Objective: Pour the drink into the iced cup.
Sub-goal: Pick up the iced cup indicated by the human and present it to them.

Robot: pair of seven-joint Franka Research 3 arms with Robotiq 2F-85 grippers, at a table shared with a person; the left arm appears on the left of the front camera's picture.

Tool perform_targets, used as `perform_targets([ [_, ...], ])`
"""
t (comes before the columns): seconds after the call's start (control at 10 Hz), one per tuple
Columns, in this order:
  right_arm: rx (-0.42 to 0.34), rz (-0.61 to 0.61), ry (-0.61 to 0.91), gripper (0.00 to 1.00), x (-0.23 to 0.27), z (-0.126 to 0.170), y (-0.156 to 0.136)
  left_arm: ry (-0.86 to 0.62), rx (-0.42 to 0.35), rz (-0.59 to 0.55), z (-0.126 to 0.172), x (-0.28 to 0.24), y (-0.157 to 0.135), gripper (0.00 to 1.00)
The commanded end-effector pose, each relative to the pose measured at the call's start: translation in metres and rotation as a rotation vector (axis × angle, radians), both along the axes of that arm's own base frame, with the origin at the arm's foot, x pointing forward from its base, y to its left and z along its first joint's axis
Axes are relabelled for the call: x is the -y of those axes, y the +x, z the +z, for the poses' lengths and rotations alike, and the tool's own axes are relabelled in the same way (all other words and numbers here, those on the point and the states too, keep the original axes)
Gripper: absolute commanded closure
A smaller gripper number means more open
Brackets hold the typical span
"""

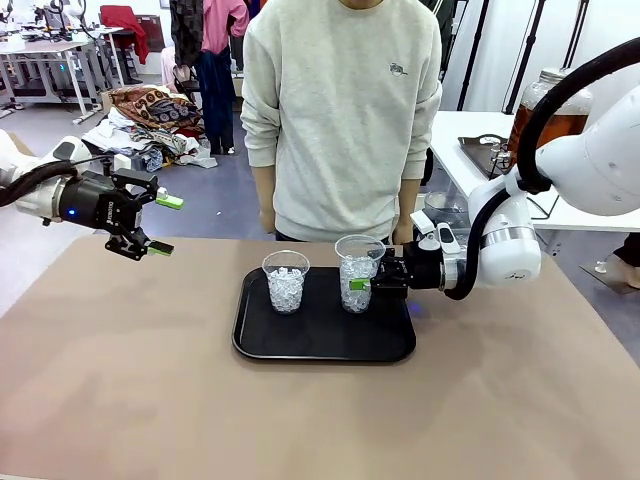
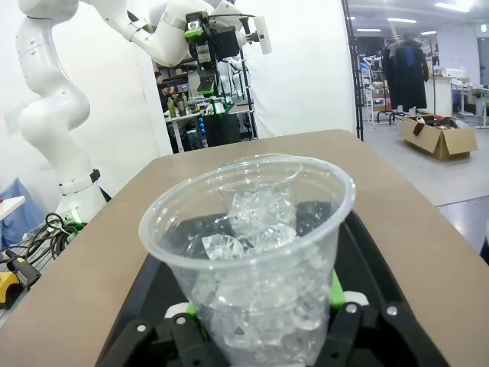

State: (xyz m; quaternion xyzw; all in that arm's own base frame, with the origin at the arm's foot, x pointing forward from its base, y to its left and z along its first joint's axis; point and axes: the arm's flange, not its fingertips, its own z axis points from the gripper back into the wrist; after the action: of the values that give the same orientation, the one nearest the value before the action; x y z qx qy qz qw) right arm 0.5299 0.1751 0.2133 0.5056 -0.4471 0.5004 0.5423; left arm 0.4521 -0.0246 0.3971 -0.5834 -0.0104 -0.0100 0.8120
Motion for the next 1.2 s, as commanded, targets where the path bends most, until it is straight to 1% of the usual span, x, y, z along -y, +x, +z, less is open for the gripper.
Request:
perform_targets([
  [0.0, -0.015, -0.009, 0.012, 0.31, -0.006, 0.003, 0.005, -0.003, -0.006, 0.002, 0.001, 0.0, 0.0, 0.0],
  [0.2, -0.027, -0.007, 0.035, 0.31, -0.002, 0.012, 0.005, -0.003, -0.006, 0.002, 0.001, 0.0, 0.0, 0.0],
  [0.3, -0.027, -0.007, 0.049, 0.31, 0.002, 0.023, 0.005, -0.003, -0.006, 0.002, 0.001, 0.0, 0.0, 0.0],
  [0.5, -0.05, 0.02, 0.084, 0.31, 0.013, 0.054, 0.008, -0.003, -0.006, 0.002, 0.001, 0.0, 0.0, 0.0],
  [0.7, -0.055, 0.033, 0.088, 0.31, 0.02, 0.077, 0.015, -0.003, -0.006, 0.002, 0.001, 0.0, 0.0, 0.0],
  [0.9, -0.087, 0.069, 0.086, 0.31, 0.02, 0.098, 0.025, -0.003, -0.006, 0.002, 0.001, 0.0, 0.0, 0.0],
  [1.1, -0.072, 0.065, 0.059, 0.31, 0.02, 0.111, 0.032, -0.003, -0.006, 0.002, 0.001, 0.0, 0.0, 0.0],
])
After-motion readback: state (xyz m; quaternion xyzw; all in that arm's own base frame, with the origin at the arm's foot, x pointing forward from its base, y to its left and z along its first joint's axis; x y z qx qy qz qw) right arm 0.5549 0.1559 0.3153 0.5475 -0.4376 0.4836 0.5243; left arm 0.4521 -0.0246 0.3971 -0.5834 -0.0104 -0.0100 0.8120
